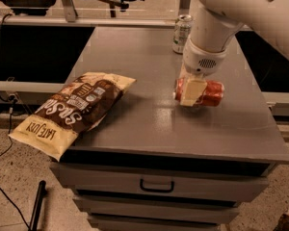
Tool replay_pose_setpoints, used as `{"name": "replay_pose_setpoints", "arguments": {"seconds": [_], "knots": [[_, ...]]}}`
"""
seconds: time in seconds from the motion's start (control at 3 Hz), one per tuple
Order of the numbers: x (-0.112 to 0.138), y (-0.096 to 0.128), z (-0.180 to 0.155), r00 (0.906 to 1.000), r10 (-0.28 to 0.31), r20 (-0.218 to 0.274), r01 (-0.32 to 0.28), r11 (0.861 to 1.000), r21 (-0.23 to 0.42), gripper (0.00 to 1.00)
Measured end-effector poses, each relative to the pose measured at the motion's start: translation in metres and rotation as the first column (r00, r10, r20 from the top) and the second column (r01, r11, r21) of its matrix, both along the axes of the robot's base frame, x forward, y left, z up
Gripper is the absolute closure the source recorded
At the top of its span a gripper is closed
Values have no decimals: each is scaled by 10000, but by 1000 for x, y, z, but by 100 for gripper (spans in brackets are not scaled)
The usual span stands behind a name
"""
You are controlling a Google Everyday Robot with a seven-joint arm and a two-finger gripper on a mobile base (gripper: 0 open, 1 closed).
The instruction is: Place coke can upright
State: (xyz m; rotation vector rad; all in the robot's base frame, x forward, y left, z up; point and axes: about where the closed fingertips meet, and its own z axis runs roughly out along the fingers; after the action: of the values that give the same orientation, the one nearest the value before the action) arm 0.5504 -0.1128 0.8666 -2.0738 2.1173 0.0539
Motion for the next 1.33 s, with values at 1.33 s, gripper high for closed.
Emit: {"name": "replay_pose_setpoints", "arguments": {"seconds": [1.33], "knots": [[-19,-53,82,9885,7,1510,-799,8506,5196,100]]}}
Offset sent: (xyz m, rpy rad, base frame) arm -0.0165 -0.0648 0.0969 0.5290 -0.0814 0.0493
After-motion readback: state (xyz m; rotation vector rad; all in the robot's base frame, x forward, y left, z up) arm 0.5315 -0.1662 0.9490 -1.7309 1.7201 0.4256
